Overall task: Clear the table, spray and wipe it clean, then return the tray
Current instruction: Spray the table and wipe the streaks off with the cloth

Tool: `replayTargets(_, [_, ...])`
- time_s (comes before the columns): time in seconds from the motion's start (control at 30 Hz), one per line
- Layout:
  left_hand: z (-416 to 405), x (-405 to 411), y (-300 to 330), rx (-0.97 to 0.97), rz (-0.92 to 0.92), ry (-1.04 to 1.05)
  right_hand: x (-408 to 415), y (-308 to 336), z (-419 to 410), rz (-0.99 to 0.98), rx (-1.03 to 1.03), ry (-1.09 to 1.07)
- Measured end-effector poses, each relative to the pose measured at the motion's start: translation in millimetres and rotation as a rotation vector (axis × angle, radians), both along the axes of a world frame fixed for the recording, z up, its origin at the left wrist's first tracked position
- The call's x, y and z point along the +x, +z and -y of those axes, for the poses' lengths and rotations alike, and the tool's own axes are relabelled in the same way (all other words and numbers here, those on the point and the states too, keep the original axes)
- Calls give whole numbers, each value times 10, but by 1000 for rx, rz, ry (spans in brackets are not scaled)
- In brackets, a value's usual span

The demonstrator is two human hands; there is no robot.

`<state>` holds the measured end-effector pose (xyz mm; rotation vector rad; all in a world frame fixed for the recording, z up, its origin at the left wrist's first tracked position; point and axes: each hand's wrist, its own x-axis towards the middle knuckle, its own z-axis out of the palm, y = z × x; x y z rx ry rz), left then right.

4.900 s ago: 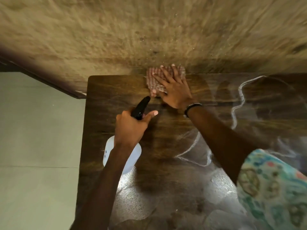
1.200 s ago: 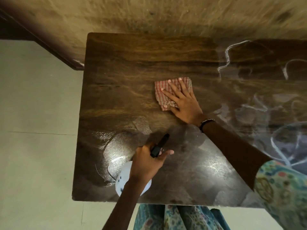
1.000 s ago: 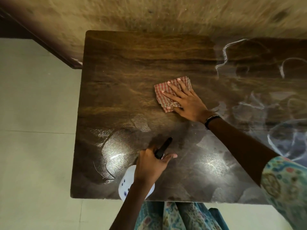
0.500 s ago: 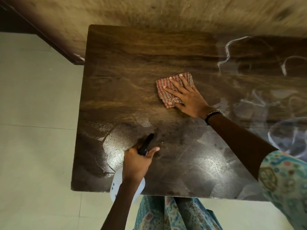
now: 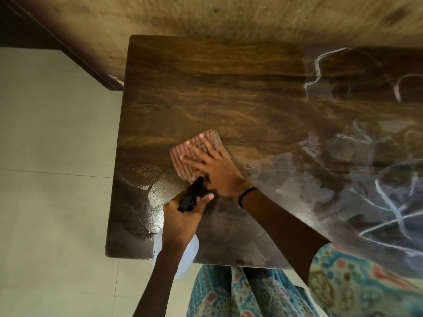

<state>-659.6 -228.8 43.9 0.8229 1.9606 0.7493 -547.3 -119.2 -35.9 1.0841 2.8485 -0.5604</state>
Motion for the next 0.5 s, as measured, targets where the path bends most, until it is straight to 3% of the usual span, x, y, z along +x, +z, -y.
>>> replayTargets(0.17, [4,-13,52,-24,32,-36,711,-52,316,-28,111,120])
replayTargets(0.33, [66,-23,40,12,48,-55,1376,-11,-141,48,83,-199])
replayTargets(0.43, [121,-32,-32,-3,30,-57,1021,24,-349,68,2,-410])
replayTargets(0.5, [161,-21,-52,6,9,-61,659,30,-348,84,-16,-432])
